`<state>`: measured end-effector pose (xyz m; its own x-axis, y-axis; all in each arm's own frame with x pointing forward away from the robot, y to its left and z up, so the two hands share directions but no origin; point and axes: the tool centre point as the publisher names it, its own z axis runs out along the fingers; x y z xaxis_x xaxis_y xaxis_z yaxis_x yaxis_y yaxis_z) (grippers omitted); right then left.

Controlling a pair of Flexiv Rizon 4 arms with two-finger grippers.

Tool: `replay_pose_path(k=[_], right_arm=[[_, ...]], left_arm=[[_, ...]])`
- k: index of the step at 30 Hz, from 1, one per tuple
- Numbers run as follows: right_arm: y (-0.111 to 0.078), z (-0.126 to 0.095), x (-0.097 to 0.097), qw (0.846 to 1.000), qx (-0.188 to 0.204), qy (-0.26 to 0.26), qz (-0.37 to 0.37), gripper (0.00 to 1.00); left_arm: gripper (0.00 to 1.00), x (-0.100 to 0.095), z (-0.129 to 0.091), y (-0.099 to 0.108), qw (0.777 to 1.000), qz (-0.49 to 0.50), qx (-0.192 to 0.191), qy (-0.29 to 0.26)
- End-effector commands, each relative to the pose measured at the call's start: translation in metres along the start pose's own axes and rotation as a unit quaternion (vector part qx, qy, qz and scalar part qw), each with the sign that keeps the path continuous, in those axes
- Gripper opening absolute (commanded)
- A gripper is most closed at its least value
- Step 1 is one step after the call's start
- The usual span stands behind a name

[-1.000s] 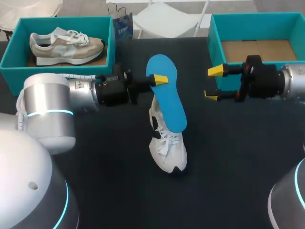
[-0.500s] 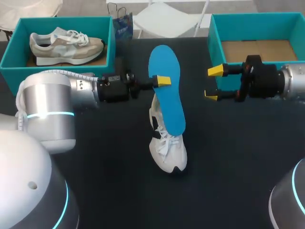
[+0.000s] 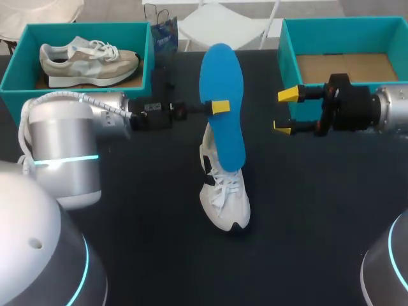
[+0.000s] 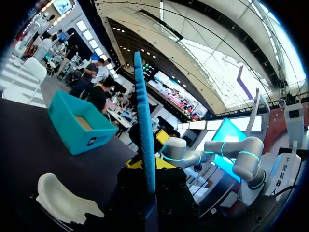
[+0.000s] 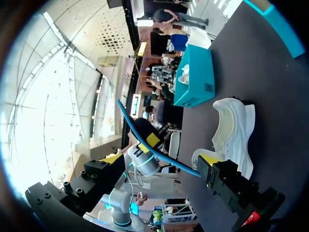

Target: Take the shoe out of the shoebox, open the shoe tongue, remove and reinsert the insole, then place the shoe into the shoebox

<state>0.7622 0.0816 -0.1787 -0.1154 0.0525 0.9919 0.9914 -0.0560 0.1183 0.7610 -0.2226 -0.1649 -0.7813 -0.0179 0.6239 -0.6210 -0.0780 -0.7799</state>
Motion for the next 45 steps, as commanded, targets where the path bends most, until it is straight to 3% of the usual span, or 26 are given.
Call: replay_pose_path(k=[1, 21, 23, 25, 26, 27, 28, 45], right_arm=[[0.000, 0.002, 0.000, 1.000, -0.001, 0.000, 0.000, 1.00], [0.000, 0.002, 0.000, 1.000, -0.001, 0.000, 0.000, 1.00], [0.000, 0.002, 0.000, 1.000, -0.001, 0.000, 0.000, 1.00], [0.000, 0.002, 0.000, 1.000, -0.001, 0.000, 0.000, 1.00], [0.000, 0.002, 0.000, 1.000, -0.001, 0.000, 0.000, 1.00], [0.000, 0.002, 0.000, 1.000, -0.001, 0.000, 0.000, 1.00], [0.000, 0.002, 0.000, 1.000, -0.001, 0.000, 0.000, 1.00], [0.000, 0.002, 0.000, 1.000, -0.001, 0.000, 0.000, 1.00]], left_arm=[[0.00, -0.003, 0.000, 0.002, 0.999, 0.047, 0.003, 0.007], [0.00, -0.005, 0.000, 0.005, 0.999, 0.040, -0.009, 0.008], [0.00, 0.007, -0.006, -0.016, 0.990, 0.138, 0.013, 0.013], [0.00, 0.008, -0.007, -0.018, 0.989, 0.148, 0.017, 0.013], [0.00, 0.011, -0.009, -0.025, 0.968, 0.249, 0.000, 0.003], [0.00, 0.011, -0.009, -0.025, 0.963, 0.268, -0.003, 0.001], [0.00, 0.012, -0.009, -0.027, 0.932, 0.360, -0.019, -0.036], [0.00, 0.012, -0.009, -0.027, 0.932, 0.360, -0.019, -0.036]])
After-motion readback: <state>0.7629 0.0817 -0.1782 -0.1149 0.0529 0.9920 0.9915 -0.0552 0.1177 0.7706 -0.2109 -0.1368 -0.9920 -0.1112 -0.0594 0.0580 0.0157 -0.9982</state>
